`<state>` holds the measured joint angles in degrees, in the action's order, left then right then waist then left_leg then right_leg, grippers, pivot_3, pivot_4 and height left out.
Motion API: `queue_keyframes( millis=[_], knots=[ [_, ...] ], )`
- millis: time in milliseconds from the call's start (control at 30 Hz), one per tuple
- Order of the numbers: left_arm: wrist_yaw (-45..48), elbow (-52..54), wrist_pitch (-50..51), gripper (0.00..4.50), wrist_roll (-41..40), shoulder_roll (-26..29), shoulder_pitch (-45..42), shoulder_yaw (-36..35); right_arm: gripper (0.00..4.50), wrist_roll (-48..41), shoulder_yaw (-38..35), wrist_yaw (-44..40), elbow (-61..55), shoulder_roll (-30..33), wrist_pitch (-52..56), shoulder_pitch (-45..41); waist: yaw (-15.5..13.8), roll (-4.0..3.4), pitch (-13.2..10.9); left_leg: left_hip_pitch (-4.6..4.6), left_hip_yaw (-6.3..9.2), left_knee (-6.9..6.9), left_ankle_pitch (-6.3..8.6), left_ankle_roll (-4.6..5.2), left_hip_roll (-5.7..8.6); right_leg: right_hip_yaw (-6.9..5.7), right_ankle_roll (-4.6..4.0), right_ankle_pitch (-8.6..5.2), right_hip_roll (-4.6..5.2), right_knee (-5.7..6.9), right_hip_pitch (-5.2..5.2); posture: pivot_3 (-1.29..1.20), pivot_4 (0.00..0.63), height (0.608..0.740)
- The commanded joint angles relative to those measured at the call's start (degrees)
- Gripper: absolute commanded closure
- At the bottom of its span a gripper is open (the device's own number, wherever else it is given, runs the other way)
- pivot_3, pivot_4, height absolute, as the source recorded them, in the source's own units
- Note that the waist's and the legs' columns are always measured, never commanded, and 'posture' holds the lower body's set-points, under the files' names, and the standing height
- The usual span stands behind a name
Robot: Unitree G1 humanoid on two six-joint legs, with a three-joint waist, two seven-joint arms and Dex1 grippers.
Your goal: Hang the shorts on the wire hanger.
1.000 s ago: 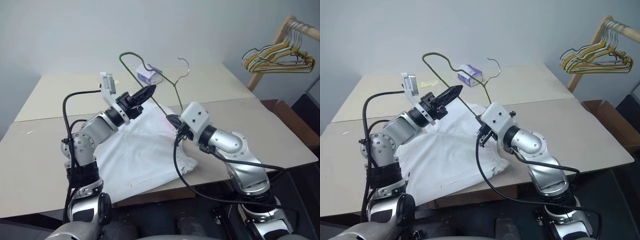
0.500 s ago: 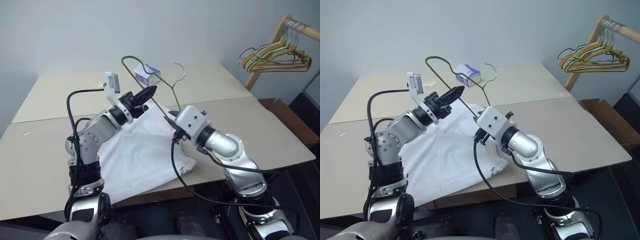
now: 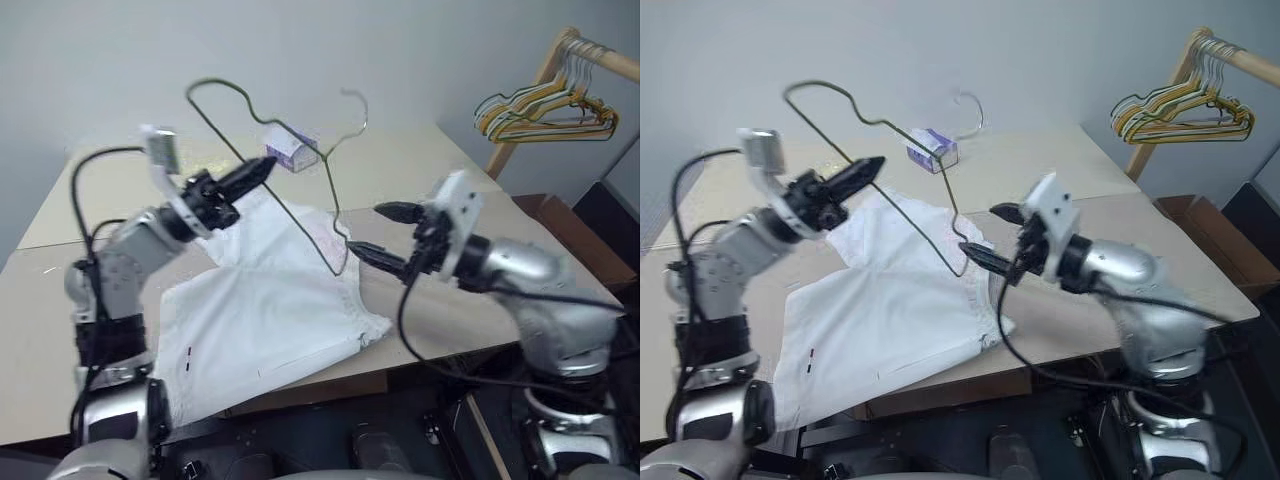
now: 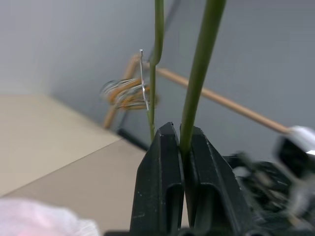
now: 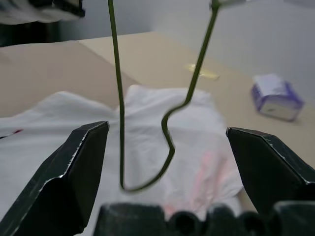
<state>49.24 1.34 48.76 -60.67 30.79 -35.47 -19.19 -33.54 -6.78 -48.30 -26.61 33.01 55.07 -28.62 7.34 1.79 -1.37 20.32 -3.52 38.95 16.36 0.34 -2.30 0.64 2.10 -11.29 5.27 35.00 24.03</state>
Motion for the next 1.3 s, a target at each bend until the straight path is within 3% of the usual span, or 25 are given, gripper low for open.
queue_keyframes(
  millis=[33,200,400,600,1000,1100,1300],
  knots=[
    [13.8,-1.0,-1.9,4.5,-2.5,3.9,-1.8,-1.5,0.03,-11.1,-3.1,-7.8,5.8,4.6,9.1,-3.9,-0.1,0.0,0.0,-0.01,0.0,0.0,0.0,0.0,-0.01,-0.01,-0.01,-0.01,0.0,0.0,-0.01,-0.1,0.0,0.74],
    [22.4,-4.2,-4.0,4.5,-3.2,5.3,-3.5,-2.5,0.03,-13.9,3.0,-14.6,13.0,7.7,10.9,-6.6,-0.3,0.01,0.0,-0.01,-0.01,-0.01,0.0,0.0,-0.03,-0.03,-0.07,-0.07,-0.02,0.0,-0.03,-0.09,0.0,0.74],
    [22.7,-4.5,-5.5,4.5,-2.7,3.6,-4.4,-2.3,0.03,-12.6,9.2,-12.3,14.8,2.3,9.5,-9.8,-0.2,0.01,0.0,0.02,-0.01,-0.01,0.0,0.0,-0.03,0.03,0.02,-0.04,-0.02,0.02,0.03,-0.09,0.0,0.74],
    [22.3,-3.4,-6.1,4.5,-2.8,2.3,-3.7,-2.0,0.03,-12.7,10.1,-8.5,17.0,-2.8,10.5,-13.5,-0.4,0.01,0.0,0.1,0.01,0.01,0.0,0.0,-0.03,0.0,0.05,-0.01,0.0,0.04,0.07,-0.08,0.0,0.74],
    [22.7,-2.6,-7.6,4.5,-2.0,1.2,-2.9,-1.4,0.03,-12.8,12.6,-8.2,17.1,-3.5,10.6,-15.5,-0.4,0.01,0.0,0.16,0.02,0.02,0.0,0.0,-0.04,-0.03,0.05,-0.01,-0.01,0.03,0.11,-0.08,0.0,0.74],
    [22.6,-2.6,-7.8,4.5,-2.1,0.9,-2.7,-1.2,0.63,-13.0,12.6,-7.9,17.5,-3.8,10.6,-15.7,-0.4,0.01,0.0,0.16,0.02,0.02,0.0,0.0,-0.04,-0.03,0.05,-0.01,-0.01,0.03,0.11,-0.08,0.0,0.74],
    [22.7,-2.2,-8.2,4.5,-1.9,1.1,-2.3,-0.5,2.78,-13.0,11.7,-7.4,18.0,-4.1,10.6,-15.8,-0.4,0.01,0.0,0.16,0.02,0.02,0.0,0.0,-0.04,-0.03,0.05,-0.01,-0.01,0.03,0.11,-0.09,0.0,0.74]
  ],
)
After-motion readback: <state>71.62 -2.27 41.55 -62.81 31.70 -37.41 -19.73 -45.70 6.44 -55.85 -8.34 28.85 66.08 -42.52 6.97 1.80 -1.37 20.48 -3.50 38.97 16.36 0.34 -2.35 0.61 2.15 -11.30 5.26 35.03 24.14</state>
